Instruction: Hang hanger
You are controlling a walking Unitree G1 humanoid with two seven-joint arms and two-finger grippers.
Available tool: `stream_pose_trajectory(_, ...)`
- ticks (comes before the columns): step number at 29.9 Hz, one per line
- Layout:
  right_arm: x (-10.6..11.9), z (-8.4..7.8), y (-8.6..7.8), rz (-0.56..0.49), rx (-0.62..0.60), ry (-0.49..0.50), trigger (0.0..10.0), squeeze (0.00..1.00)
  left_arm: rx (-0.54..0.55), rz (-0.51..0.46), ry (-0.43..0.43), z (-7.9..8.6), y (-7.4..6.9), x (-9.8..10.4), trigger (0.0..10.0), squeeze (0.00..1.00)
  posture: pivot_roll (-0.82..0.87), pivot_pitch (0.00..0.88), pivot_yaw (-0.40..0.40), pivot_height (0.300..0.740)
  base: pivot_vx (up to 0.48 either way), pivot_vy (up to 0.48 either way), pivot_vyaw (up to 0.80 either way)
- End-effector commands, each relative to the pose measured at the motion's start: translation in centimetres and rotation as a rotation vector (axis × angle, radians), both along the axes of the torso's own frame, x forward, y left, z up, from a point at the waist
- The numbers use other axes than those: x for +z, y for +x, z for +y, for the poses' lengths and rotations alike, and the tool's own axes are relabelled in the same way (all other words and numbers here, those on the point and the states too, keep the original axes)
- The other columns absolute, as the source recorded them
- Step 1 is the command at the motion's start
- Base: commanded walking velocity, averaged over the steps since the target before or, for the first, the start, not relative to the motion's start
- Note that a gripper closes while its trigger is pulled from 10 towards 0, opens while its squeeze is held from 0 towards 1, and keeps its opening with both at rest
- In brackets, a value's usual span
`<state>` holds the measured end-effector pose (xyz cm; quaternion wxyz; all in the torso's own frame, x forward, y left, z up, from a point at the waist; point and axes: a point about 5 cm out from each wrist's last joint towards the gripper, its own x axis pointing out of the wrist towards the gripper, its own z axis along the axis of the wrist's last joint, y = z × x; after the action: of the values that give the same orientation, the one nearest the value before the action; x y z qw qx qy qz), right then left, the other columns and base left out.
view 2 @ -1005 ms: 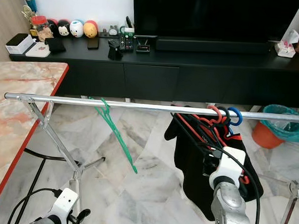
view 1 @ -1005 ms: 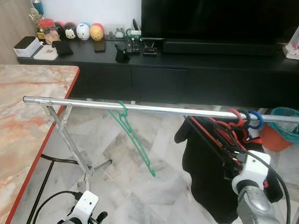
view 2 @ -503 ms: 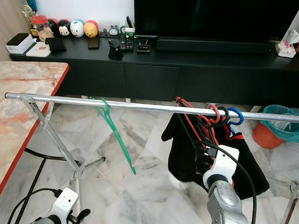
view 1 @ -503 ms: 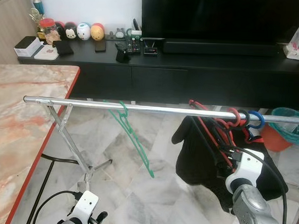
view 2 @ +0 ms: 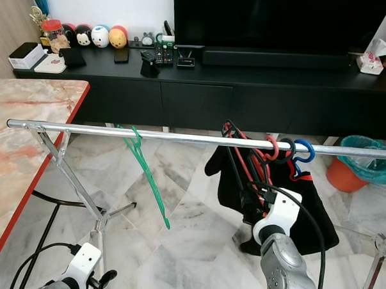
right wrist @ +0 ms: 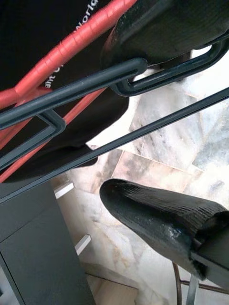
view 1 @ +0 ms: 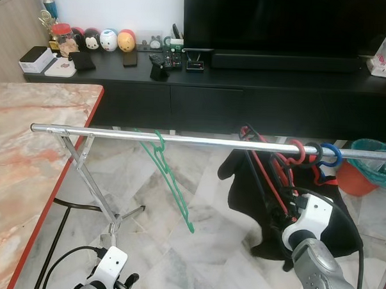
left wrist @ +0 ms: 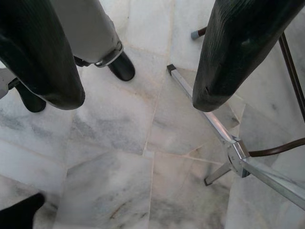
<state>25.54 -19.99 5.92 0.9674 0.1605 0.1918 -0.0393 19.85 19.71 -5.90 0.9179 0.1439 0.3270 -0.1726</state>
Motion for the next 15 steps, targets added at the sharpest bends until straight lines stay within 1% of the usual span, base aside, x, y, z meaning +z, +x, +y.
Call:
stream_pose_trajectory(1,-0.03,0.08,-0.25,0.003,0.002,0.032,7.6,0.00,-0.011,0.018,0.026,0.37,-0.30,-0.17,10.0,0.00,-0.02,0.063,0.015,0.740,0.000,0.000,0.00)
stream_pose_trajectory(3,0.16,0.28,-0.20,-0.018,0.001,0.076,5.5,0.00,-0.012,0.017,0.027,0.37,-0.28,-0.16,10.0,0.00,-0.02,0.063,0.015,0.740,0.000,0.000,0.00)
stream_pose_trajectory(4,0.31,0.43,-0.16,-0.030,0.003,0.102,4.7,0.00,-0.014,0.016,0.028,0.37,-0.29,-0.16,10.0,0.00,-0.02,0.062,0.015,0.740,0.000,0.000,0.00)
stream_pose_trajectory(5,0.31,0.43,-0.16,-0.030,0.003,0.102,4.7,0.00,-0.014,0.016,0.028,0.37,-0.29,-0.16,10.0,0.00,-0.02,0.062,0.015,0.740,0.000,0.000,0.00)
stream_pose_trajectory(6,0.42,0.50,-0.12,-0.036,0.005,0.112,3.1,0.00,-0.014,0.016,0.028,0.36,-0.29,-0.16,10.0,0.00,-0.02,0.062,0.015,0.740,0.000,0.000,0.00)
stream_pose_trajectory(7,0.54,0.50,-0.05,-0.045,0.002,0.118,2.7,0.00,-0.014,0.016,0.028,0.36,-0.29,-0.16,10.0,0.00,-0.02,0.062,0.015,0.740,0.000,0.000,0.00)
stream_pose_trajectory(8,0.68,0.51,0.02,-0.056,-0.001,0.130,2.7,0.00,-0.014,0.016,0.028,0.36,-0.28,-0.16,10.0,0.00,-0.02,0.062,0.015,0.740,0.000,0.000,0.00)
stream_pose_trajectory(9,0.84,0.52,0.10,-0.066,-0.002,0.144,3.8,0.00,-0.014,0.016,0.029,0.36,-0.28,-0.16,10.0,0.00,-0.02,0.062,0.015,0.740,0.000,0.000,0.00)
stream_pose_trajectory(10,0.86,0.52,0.11,-0.066,0.000,0.147,3.8,0.00,-0.014,0.016,0.029,0.36,-0.28,-0.16,10.0,0.00,-0.02,0.062,0.015,0.740,0.000,0.000,0.00)
stream_pose_trajectory(11,0.86,0.50,0.12,-0.063,0.006,0.139,9.3,0.00,-0.013,0.016,0.029,0.36,-0.28,-0.16,10.0,0.00,-0.02,0.062,0.015,0.740,0.000,0.000,0.00)
stream_pose_trajectory(12,0.83,0.50,0.13,-0.059,0.010,0.132,10.0,0.00,-0.013,0.016,0.028,0.36,-0.28,-0.17,10.0,0.00,-0.02,0.062,0.015,0.740,0.000,0.000,0.00)
stream_pose_trajectory(15,0.63,0.50,0.07,-0.051,0.008,0.136,10.0,0.00,-0.013,0.017,0.029,0.37,-0.28,-0.17,10.0,0.00,-0.02,0.062,0.015,0.740,0.000,0.000,0.00)
